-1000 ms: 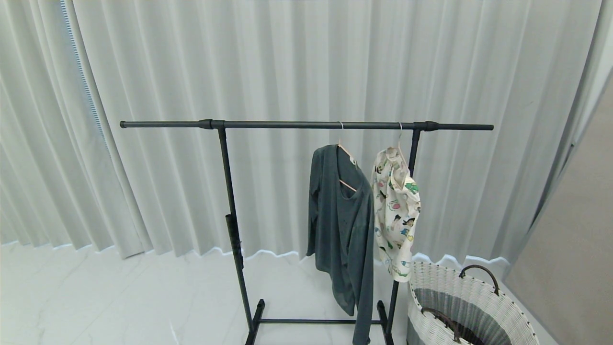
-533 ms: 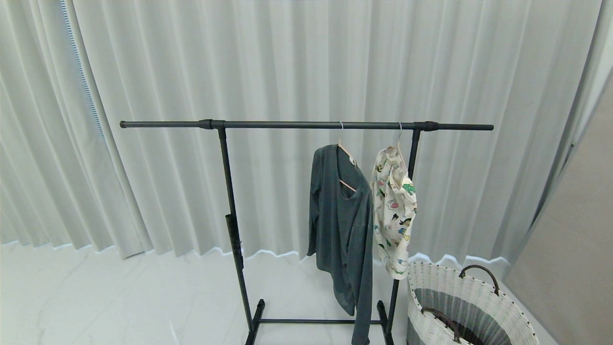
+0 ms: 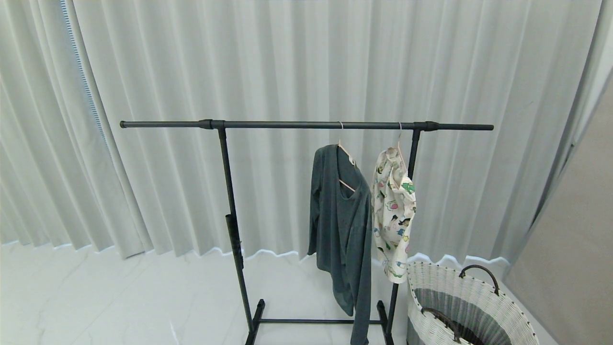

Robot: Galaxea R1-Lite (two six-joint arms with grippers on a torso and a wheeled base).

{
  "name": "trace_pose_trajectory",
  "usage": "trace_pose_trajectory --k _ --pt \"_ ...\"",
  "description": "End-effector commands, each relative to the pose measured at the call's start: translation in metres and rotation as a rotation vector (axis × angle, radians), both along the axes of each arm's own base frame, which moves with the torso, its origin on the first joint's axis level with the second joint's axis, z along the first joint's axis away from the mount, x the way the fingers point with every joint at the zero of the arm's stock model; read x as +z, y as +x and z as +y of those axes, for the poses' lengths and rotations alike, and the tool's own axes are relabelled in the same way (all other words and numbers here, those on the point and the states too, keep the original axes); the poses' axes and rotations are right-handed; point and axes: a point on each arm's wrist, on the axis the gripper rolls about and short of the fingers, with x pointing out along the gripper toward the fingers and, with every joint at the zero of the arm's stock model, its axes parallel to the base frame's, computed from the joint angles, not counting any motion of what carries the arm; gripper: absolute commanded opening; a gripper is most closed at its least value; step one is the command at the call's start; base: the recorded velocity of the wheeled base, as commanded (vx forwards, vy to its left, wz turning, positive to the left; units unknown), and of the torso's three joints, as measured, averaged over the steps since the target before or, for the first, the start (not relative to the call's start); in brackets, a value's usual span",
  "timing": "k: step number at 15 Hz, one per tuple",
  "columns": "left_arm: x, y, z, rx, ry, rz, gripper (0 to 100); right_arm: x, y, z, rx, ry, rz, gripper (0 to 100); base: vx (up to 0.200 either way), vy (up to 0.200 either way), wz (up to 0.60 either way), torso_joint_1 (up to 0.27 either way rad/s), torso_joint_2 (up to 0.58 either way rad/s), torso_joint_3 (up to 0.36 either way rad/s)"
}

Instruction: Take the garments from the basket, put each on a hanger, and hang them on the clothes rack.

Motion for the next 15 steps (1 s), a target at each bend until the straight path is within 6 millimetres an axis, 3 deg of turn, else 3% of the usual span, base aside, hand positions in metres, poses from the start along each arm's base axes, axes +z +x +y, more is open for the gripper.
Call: trace_pose_trajectory --k 1,15 --pt "0.0001 0.0 0.0 0.0 -0.001 -0.001 100 -0.0001 -0.0003 0.0 0.001 0.0 -0.004 100 0.0 0.0 0.0 0.0 0.0 0.0" --pt "0.0001 0.0 0.0 0.001 -0.001 -0.001 100 -0.0001 -0.0003 0.0 0.001 0.0 -0.004 100 0.0 0.0 0.0 0.0 0.0 0.0"
